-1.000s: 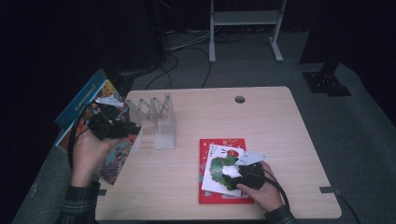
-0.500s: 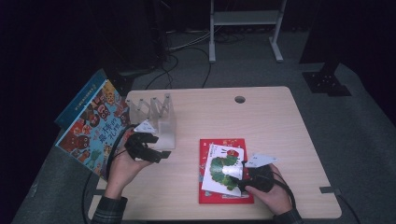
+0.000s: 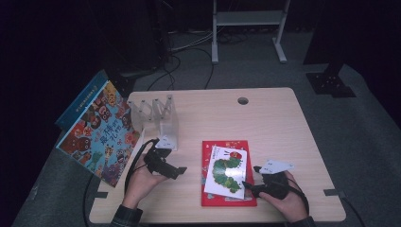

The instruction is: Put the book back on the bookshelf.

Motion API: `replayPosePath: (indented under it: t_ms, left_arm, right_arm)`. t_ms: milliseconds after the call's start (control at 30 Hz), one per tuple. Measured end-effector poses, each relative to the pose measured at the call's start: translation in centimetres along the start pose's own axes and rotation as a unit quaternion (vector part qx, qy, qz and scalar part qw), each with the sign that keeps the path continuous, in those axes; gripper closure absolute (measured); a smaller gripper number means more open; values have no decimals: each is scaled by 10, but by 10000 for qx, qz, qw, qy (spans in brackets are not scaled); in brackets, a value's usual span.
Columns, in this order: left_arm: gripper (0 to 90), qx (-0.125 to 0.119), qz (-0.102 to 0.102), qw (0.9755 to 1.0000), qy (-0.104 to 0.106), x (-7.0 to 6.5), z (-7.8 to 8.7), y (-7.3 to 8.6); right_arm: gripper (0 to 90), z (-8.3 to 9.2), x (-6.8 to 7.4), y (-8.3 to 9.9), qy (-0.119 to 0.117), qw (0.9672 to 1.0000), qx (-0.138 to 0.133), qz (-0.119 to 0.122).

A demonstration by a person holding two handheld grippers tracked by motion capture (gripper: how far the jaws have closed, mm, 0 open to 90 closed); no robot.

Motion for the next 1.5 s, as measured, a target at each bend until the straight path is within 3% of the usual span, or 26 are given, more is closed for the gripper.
replayPosePath:
  t_ms: [367,567,833,1033,1100,1200,1300,1500]
  left_arm:
    - [27,-8,38,10000,86,-4,-3,4]
    - [26,-26,49,9997,222,-7,-9,3]
    - [22,-22,-1,9990,452,-13,-23,-1]
    - [22,-72,28,9984,567,-11,-33,-5]
    - [22,-97,68,9984,557,-10,-36,-7]
    - [22,-46,35,9983,576,-7,-39,-7]
    - [22,-16,41,9983,589,-6,-42,-7]
    - [19,73,171,9976,665,-3,-54,-4]
  right_arm:
    - [196,-6,10,7,-176,9998,67,50]
    - [133,-22,26,-2,-191,9996,80,174]
    - [125,-44,44,-14,-209,9996,-37,188]
    - [123,-62,54,-21,-67,9995,60,319]
    - [123,-66,54,-22,67,9987,244,438]
    - [124,-70,55,-26,78,9992,258,306]
    - [132,-70,53,-25,84,9990,302,327]
    - [127,-63,42,-21,51,9993,349,126]
Point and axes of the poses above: each handheld gripper's, and its own axes: z roughly backward along the jaws, y roughly out of its underside, x roughly to its left, the point moved 7 cm from there along -z, roughly forward along the jaws, and after that the axes turned 9 degrees about -z, right-handed, at the moved point
